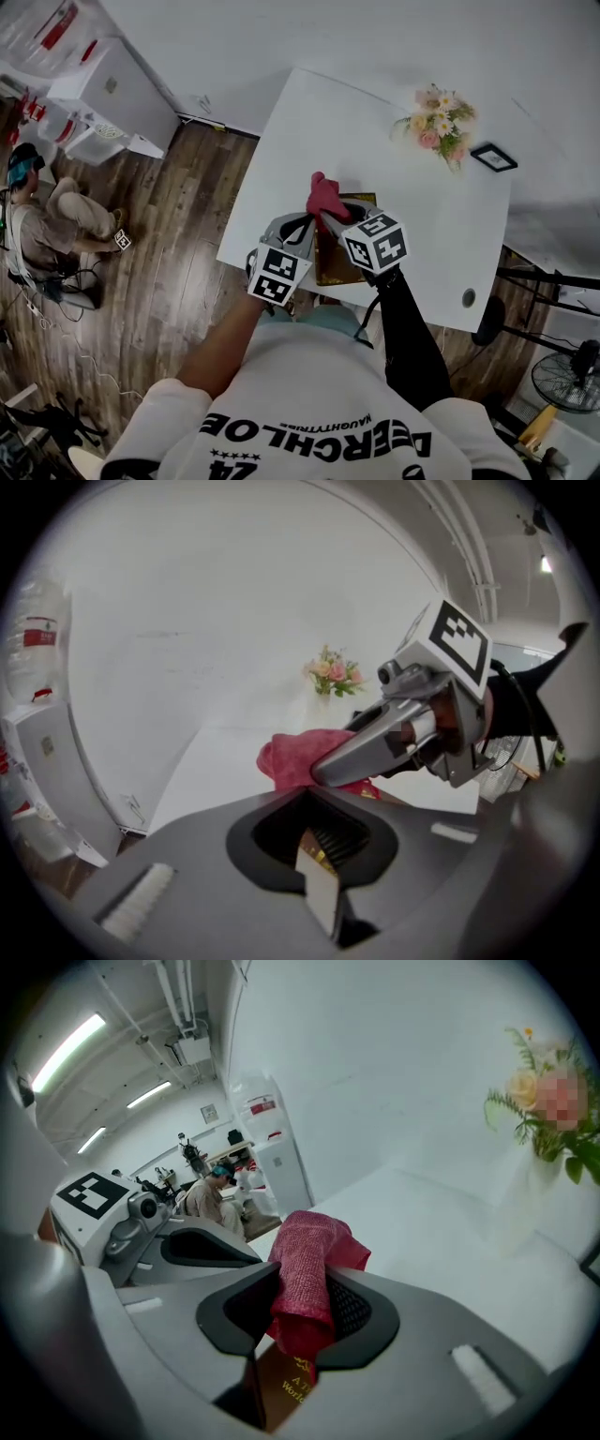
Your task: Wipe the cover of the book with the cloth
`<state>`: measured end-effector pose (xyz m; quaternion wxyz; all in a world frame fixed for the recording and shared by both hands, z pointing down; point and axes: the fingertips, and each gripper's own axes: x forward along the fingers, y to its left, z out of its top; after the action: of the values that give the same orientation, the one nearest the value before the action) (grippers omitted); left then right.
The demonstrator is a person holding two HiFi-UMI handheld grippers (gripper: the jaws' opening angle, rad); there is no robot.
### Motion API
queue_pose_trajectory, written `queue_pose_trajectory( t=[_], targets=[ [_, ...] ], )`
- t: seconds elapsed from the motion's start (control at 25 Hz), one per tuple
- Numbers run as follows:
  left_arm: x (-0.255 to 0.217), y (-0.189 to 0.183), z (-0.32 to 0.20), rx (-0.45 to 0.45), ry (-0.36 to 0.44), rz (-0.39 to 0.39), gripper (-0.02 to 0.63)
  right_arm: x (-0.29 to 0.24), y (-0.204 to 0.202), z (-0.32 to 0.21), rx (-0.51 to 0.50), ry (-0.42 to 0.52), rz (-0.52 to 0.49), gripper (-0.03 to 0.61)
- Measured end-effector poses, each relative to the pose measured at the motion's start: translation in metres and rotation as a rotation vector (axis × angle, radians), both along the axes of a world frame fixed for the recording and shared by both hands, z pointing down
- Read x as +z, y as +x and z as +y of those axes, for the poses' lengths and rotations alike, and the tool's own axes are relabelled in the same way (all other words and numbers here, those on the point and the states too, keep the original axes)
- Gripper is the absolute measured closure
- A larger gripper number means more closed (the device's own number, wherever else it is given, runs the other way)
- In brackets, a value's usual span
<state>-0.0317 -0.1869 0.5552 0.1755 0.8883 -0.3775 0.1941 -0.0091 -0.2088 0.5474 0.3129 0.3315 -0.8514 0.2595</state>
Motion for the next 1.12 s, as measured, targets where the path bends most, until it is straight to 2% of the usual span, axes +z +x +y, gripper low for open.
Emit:
queue_pose_trajectory(
  t=[0.24,0.36,0.84,1.12],
  targets=[
    [0.040,0.013,0.012,-0.005,-0.107,-0.022,0.563,0.050,0.010,0.005,-0.012,-0.140,0.058,0.476],
    [0.047,0.014,0.019,0.000,-0.137,-0.036,0.563,0.061,0.010,0.011,-0.009,-0.177,0.040,0.476],
    [0.051,0.040,0.032,0.016,-0.152,-0.058,0.563,0.059,0.015,-0.002,-0.037,-0.165,0.019,0.476],
    [0.053,0.041,0.039,-0.008,-0.166,-0.062,0.563,0.051,0.011,-0.005,-0.080,-0.142,0.037,0.476]
  ],
)
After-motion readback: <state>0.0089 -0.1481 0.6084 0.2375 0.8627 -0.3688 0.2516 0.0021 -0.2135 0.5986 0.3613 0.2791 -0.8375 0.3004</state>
